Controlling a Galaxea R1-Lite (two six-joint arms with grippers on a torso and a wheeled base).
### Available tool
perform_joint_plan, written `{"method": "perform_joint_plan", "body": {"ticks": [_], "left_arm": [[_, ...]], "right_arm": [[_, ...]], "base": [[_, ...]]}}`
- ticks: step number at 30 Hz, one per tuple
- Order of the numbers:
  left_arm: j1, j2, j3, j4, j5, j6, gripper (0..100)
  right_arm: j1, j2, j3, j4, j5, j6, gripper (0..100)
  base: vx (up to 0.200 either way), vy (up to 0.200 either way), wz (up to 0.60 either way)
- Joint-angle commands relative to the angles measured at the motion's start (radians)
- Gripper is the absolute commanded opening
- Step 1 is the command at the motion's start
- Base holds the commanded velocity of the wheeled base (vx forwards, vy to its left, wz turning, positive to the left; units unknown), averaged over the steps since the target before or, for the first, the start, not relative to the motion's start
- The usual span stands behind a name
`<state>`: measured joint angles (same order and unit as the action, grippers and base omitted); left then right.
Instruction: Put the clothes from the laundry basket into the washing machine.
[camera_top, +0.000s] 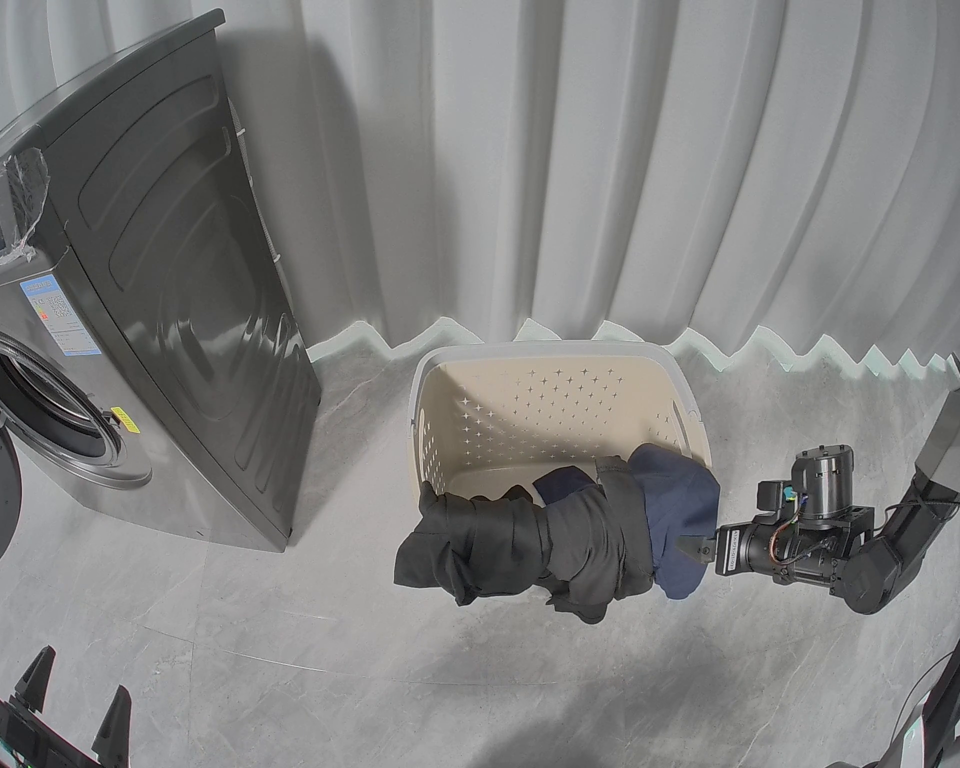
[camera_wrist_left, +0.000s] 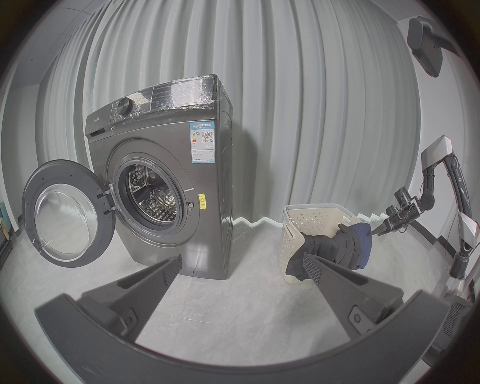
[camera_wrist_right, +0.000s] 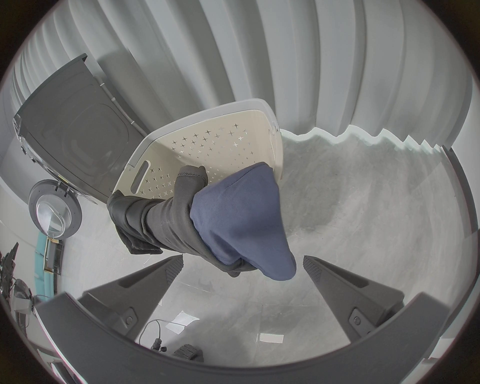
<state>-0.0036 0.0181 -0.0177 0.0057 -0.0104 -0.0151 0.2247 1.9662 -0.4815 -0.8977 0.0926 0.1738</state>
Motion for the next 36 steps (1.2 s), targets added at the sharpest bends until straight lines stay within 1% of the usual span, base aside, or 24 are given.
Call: {"method": "perform_joint_plan", "body": {"ticks": [1, 5, 6, 9, 14, 18, 22, 24, 27, 33, 34, 36], "left_arm": [[0.001, -0.017, 0.015, 0.0, 0.0, -0.002, 100], [0.001, -0.017, 0.015, 0.0, 0.0, -0.002, 100], [0.001, -0.017, 0.015, 0.0, 0.0, -0.002, 100], [0.001, -0.017, 0.015, 0.0, 0.001, -0.002, 100], [0.001, -0.017, 0.015, 0.0, 0.001, -0.002, 100], [0.001, -0.017, 0.015, 0.0, 0.001, -0.002, 100], [0.001, -0.018, 0.015, 0.0, 0.001, -0.002, 100], [0.001, -0.018, 0.015, 0.0, 0.001, -0.002, 100], [0.001, -0.017, 0.015, 0.0, 0.001, -0.002, 100], [0.001, -0.017, 0.015, 0.0, 0.0, -0.002, 100], [0.001, -0.017, 0.015, 0.0, 0.0, -0.002, 100], [0.001, -0.017, 0.015, 0.0, 0.0, -0.002, 100]], "right_arm": [[0.021, 0.02, -0.016, 0.0, -0.004, 0.018, 100], [0.036, 0.023, -0.017, -0.001, -0.017, 0.03, 100], [0.036, 0.031, -0.02, -0.001, -0.03, 0.032, 100], [0.036, 0.048, -0.043, -0.001, -0.04, 0.035, 100], [0.031, 0.057, -0.069, 0.0, -0.045, 0.038, 100], [0.031, 0.095, -0.091, -0.001, -0.047, 0.055, 100], [0.028, 0.12, -0.1, -0.001, -0.047, 0.056, 100], [0.027, 0.142, -0.109, -0.003, -0.053, 0.058, 100], [0.027, 0.148, -0.126, -0.009, -0.074, 0.062, 100], [0.025, 0.155, -0.158, -0.024, -0.077, 0.075, 100], [0.025, 0.155, -0.158, -0.024, -0.077, 0.075, 0], [0.027, 0.158, -0.167, -0.014, -0.077, 0.075, 0]], "base": [[0.0, 0.0, 0.0], [0.0, 0.0, 0.0], [0.0, 0.0, 0.0], [0.0, 0.0, 0.0], [0.0, 0.0, 0.0], [0.0, 0.0, 0.0], [0.0, 0.0, 0.0], [0.0, 0.0, 0.0], [0.0, 0.0, 0.0], [0.0, 0.0, 0.0], [0.0, 0.0, 0.0], [0.0, 0.0, 0.0]]}}
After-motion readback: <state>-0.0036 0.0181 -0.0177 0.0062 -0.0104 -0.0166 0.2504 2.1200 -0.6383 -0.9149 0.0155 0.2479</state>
